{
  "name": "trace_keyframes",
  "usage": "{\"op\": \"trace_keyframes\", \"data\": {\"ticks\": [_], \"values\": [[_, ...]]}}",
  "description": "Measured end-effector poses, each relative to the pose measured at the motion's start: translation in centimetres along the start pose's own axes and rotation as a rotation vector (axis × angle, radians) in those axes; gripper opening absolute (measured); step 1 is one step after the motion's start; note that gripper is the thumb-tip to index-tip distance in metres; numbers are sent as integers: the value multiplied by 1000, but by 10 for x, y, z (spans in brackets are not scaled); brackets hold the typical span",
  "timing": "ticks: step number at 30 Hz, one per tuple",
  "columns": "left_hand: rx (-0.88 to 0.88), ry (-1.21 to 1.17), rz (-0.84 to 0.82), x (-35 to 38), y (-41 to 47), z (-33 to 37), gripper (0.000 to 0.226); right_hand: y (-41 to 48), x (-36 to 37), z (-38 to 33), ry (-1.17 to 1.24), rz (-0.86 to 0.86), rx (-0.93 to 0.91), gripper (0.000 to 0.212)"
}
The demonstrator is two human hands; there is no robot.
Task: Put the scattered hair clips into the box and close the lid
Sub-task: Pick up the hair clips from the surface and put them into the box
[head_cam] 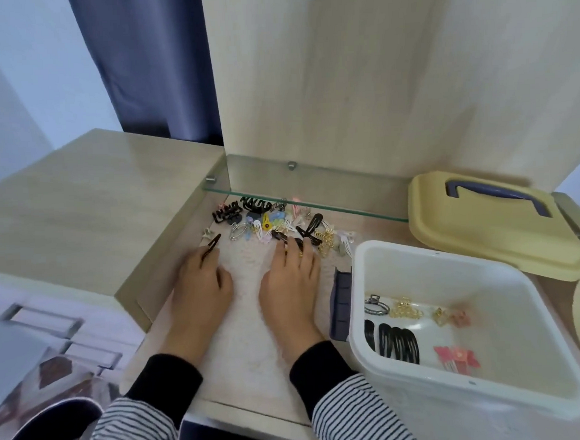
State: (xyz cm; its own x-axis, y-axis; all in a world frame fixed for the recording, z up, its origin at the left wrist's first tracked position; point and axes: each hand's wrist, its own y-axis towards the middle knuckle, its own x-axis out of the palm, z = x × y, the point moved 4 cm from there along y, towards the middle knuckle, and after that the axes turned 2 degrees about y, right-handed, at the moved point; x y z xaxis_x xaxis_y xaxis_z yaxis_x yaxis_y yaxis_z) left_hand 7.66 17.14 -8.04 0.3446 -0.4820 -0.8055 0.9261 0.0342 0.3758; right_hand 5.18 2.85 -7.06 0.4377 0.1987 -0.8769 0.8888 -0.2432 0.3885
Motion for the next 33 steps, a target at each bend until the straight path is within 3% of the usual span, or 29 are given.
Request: {"op": "trace_keyframes", "data": {"ticks": [4,10,16,22,28,33], "values": [[22,-6,48,-4,-1,0,40,-2,-1,-2,18,-4,13,37],[17,-89,64,-5,-1,1,35,-3,-2,4,9,6,10,45],[16,-95,51,1,0,-7,32,-4,0,5,1,-35,30,39],[57,-79,74,1,0,-7,35,-5,-4,6,25,1,34,18],[96,-130,93,-4,-1,-4,32,-5,-9,3,66,25,22,21],[141,-183,156,-18,-3,8,25,-10,-21,-5,123,48,-120,37]]}}
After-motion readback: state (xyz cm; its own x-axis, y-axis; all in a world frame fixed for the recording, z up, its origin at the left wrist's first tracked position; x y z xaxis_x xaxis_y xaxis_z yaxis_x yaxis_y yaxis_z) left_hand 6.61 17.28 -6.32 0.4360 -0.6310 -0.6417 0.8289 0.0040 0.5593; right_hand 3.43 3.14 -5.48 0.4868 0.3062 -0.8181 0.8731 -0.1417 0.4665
